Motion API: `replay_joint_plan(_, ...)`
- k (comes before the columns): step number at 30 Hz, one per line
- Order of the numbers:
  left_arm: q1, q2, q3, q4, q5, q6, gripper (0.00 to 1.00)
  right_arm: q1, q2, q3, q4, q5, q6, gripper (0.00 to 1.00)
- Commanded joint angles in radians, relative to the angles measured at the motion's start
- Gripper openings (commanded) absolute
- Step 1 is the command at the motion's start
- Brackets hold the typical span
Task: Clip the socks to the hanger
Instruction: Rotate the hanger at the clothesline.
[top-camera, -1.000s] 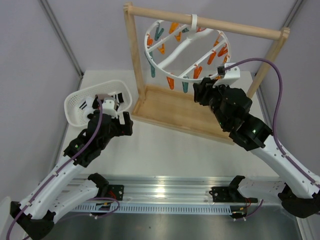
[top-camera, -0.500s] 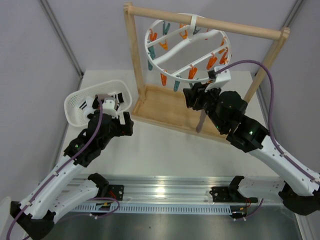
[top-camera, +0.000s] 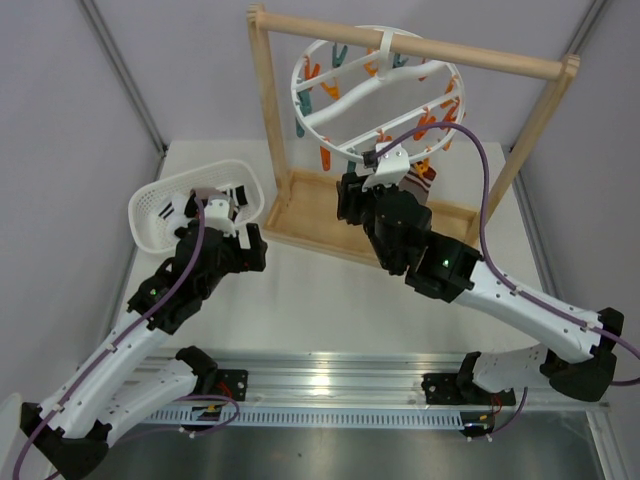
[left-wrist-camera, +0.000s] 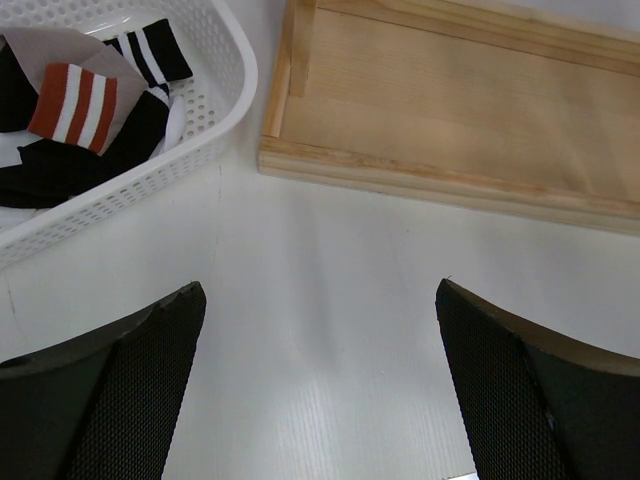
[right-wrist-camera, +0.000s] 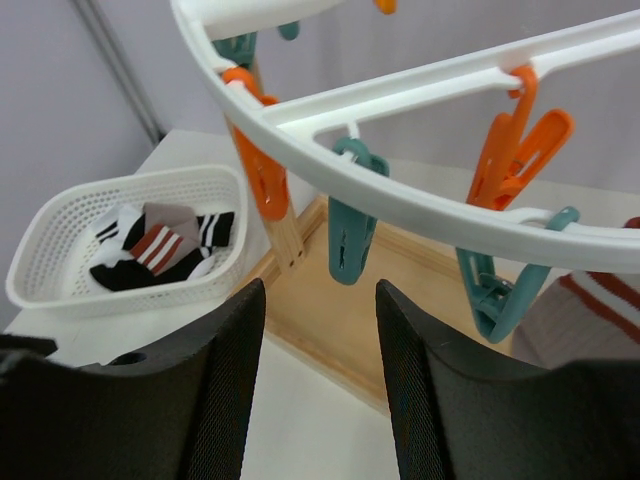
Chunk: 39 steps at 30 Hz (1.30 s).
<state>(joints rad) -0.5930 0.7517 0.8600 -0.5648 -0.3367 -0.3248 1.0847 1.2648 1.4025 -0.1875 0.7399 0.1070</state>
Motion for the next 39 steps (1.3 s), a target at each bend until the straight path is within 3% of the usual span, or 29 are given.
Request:
replay_joint_plan(1, 0.009, -0.012, -0.001, 0.006, 0.005, -0.016, 0.99, 0.007, 0.016, 0.053, 0.089, 0.156, -0.01, 0.51)
replay_joint_plan(29, 0.01, -0.018, -0.004, 0.02, 0.053, -0.01, 0.99, -0.104, 0.081, 0.058, 0.128, 0.089, 0.115, 0.43)
replay_joint_plan(32, 0.01, -0.049, -0.019, 0.074, 0.112, 0.003, 1.0, -0.13, 0.058, 0.049, 0.103, 0.043, 0.154, 0.37)
replay_joint_plan(39, -0.004, -0.08, -0.065, 0.293, 0.405, -0.057, 0.99, -0.236, -0.033, -0.013, 0.065, -0.174, 0.256, 0.22)
